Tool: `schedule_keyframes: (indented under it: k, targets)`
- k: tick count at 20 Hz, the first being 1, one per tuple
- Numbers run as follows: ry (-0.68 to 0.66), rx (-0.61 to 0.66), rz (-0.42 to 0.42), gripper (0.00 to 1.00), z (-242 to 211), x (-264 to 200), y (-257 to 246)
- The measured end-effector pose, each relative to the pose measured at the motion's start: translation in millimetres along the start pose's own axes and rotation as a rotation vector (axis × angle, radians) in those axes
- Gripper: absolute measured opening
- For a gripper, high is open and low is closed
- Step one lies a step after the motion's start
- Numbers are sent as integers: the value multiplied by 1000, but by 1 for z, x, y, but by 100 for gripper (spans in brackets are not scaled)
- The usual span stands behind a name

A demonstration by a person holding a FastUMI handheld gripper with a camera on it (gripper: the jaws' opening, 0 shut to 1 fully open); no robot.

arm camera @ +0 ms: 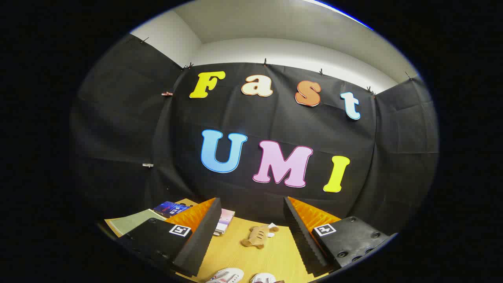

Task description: Open the storage box then place both shoes into the box .Put the left shoe in first, then the right shoe, with the right side of both shoes facing outward in a uniform manner.

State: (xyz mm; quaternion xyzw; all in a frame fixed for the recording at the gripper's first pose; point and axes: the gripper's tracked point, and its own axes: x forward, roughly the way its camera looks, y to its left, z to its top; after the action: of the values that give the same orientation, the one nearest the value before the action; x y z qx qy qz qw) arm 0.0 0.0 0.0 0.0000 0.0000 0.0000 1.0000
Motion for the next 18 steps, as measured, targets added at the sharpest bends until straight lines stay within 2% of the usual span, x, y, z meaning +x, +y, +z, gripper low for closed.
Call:
schedule_keyframes:
  k: [8, 18]
  targets:
    - [13, -1, 29, 97, -1, 4, 9]
    - [23, 5, 23, 97, -6, 0, 10]
